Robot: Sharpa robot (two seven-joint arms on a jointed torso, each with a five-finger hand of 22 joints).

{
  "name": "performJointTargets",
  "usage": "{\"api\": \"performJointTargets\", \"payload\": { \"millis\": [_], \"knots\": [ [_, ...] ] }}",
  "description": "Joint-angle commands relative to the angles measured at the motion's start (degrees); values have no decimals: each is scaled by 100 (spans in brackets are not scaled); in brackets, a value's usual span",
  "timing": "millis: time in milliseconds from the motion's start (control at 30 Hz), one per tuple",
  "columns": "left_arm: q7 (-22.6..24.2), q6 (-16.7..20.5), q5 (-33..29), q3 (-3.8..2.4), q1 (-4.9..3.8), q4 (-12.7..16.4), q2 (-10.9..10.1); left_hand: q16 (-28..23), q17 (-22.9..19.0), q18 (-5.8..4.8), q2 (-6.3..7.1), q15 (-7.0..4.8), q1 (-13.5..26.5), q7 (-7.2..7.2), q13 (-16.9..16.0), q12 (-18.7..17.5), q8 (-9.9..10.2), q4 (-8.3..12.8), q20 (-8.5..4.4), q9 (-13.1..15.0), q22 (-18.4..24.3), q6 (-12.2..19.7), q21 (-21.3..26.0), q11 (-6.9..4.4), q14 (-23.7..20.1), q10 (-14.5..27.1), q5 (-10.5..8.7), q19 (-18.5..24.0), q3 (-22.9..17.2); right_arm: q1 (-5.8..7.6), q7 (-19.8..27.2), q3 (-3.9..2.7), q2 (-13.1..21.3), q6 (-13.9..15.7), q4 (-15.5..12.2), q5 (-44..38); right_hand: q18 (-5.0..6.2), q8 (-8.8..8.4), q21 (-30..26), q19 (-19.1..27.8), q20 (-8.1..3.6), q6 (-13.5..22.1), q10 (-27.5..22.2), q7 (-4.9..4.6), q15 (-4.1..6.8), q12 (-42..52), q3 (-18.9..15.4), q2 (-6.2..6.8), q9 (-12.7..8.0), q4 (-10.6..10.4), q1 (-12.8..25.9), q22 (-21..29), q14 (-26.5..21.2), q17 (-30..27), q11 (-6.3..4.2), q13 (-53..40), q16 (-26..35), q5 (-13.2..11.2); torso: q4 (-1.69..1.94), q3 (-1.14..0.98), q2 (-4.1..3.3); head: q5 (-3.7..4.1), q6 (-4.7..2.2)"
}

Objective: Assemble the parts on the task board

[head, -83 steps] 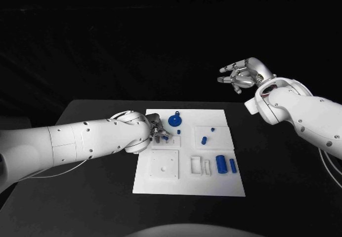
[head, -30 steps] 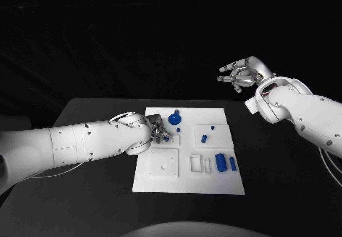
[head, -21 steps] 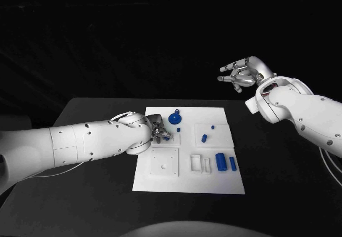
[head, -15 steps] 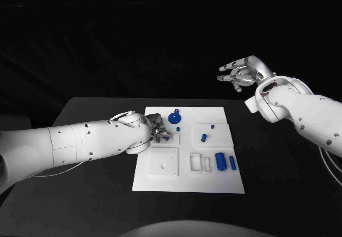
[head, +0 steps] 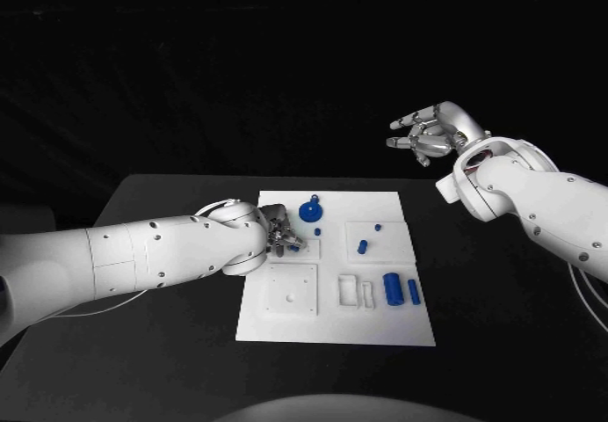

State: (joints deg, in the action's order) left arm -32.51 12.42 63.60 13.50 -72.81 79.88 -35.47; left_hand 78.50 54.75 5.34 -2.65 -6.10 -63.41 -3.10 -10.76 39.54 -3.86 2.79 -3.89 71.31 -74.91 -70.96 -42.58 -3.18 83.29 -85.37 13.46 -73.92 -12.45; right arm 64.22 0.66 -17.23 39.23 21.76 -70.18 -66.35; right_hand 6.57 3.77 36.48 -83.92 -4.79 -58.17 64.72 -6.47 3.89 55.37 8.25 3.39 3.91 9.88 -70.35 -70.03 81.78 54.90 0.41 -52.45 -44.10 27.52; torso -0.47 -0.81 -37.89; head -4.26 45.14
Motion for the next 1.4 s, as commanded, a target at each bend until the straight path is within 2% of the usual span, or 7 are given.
{"api": "performJointTargets", "payload": {
  "millis": [33, 267, 867, 1300, 1400],
  "knots": [
    [-77, -263, -196, 21, 32, -21, -2, 2, 0, 20, -289, -11, -243, 660, 5, 22, -23, 38, 2, 53, -190, -865, 15, -178, -5, -149, -20, -5, -20, -5, 20, -3, -4, -62, -5, -92, 81, -19, 14, -291, -30, -42, 18, -7, 14, 28, 16, 6, -8, -26, 46, 5, 44, 10, -32, -5, 24, 15, -1, -4, 1, 5, -3],
    [-96, -376, -336, 20, 31, -28, 0, 6, 4, 7, -291, -13, -243, 662, 3, 30, -23, 43, -9, 99, -190, -863, 17, -181, -2, -147, -54, -5, -11, -8, 18, -3, -15, -68, 8, -91, 81, -20, 14, -290, -30, -41, 16, -7, 14, 18, 17, 3, -9, -20, 43, 15, 45, 8, -32, -1, 31, 4, -1, -6, -1, 7, -19],
    [-129, -593, -416, 18, 18, -96, 39, 2, -11, -8, -302, -12, -268, 661, 7, 29, -15, 68, -19, 145, -183, -854, 50, -180, -5, -147, -216, 6, 31, -33, 17, -3, -38, -83, 33, -89, 81, -20, 14, -290, -30, -41, 16, -7, 14, 18, 17, 3, -9, -20, 43, 15, 45, 8, -32, -1, 31, 4, -6, -10, 2, 8, 6],
    [-207, -1049, -442, 18, -49, -306, 175, -4, -19, -21, -314, -7, -297, 656, 11, 20, -13, 103, -29, 150, -177, -842, 80, -177, -7, -147, -253, 20, 50, -42, 16, -3, -55, -89, 41, -87, 81, -20, 14, -290, -30, -41, 16, -7, 14, 18, 17, 3, -9, -20, 43, 15, 45, 8, -32, -1, 31, 4, -6, -7, 0, 13, -10],
    [-238, -1175, -444, 17, -64, -357, 209, -4, -18, -26, -313, -6, -317, 654, 13, 17, -11, 128, -34, 150, -175, -837, 92, -177, -6, -148, -247, 25, 48, -42, 16, -3, -58, -90, 42, -87, 81, -20, 14, -290, -30, -41, 16, -7, 14, 18, 17, 3, -9, -20, 43, 15, 45, 8, -32, -1, 31, 4, -5, -9, -2, 13, 5]
  ]
}}
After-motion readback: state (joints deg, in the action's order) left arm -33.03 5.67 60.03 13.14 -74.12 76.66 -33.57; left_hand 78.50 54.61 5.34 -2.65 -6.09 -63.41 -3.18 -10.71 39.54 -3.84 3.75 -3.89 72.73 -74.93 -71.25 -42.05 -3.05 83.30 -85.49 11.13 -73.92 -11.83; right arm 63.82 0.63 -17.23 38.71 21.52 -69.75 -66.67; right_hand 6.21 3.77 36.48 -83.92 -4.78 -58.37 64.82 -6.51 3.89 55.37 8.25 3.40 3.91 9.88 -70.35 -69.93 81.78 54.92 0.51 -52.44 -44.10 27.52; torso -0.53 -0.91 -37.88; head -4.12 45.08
